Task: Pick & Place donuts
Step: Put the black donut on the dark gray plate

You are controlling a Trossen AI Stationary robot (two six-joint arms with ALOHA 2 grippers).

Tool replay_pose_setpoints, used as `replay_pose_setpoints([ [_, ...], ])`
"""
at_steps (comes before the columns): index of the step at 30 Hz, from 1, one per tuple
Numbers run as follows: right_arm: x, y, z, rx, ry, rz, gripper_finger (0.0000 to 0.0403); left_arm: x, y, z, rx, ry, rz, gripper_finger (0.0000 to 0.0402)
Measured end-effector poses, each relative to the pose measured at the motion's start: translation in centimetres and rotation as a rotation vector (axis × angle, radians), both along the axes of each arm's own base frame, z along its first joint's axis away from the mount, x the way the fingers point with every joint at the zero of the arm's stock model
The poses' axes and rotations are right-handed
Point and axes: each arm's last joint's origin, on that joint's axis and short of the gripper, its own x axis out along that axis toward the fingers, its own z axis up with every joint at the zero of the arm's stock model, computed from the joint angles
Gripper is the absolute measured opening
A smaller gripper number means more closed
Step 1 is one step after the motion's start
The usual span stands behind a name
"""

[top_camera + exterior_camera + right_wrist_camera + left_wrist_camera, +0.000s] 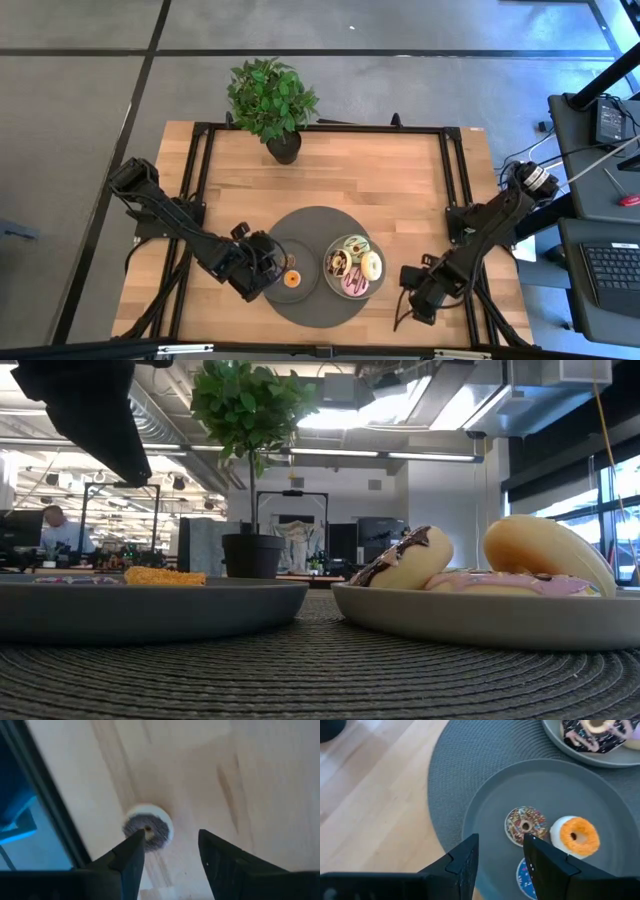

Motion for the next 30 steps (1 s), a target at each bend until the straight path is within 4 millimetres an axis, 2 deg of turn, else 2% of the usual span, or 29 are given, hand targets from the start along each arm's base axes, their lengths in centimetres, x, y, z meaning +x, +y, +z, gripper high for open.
replay_pose_setpoints([
  [6, -1.7, 0.5, -1.8, 0.003, -0.001, 0.051, 0.0188, 0.1, -0.1, 0.0, -0.008, -0.014, 0.0, 0.0152],
  [10, -1.9, 0.8, -2.5, 0.028, -0.049, 0.058, 0.0188, 0.2, -0.1, 0.1, -0.012, -0.021, 0.002, 0.0148],
  [14, -1.7, 0.9, -2.8, 0.026, -0.105, 0.048, 0.0188, 0.3, 0.1, 0.1, 0.002, -0.034, 0.012, 0.015],
  [30, -2.6, 1.5, -3.1, 0.008, -0.142, 0.055, 0.0188, 0.6, 0.5, 0.1, -0.018, -0.019, 0.027, 0.0152],
])
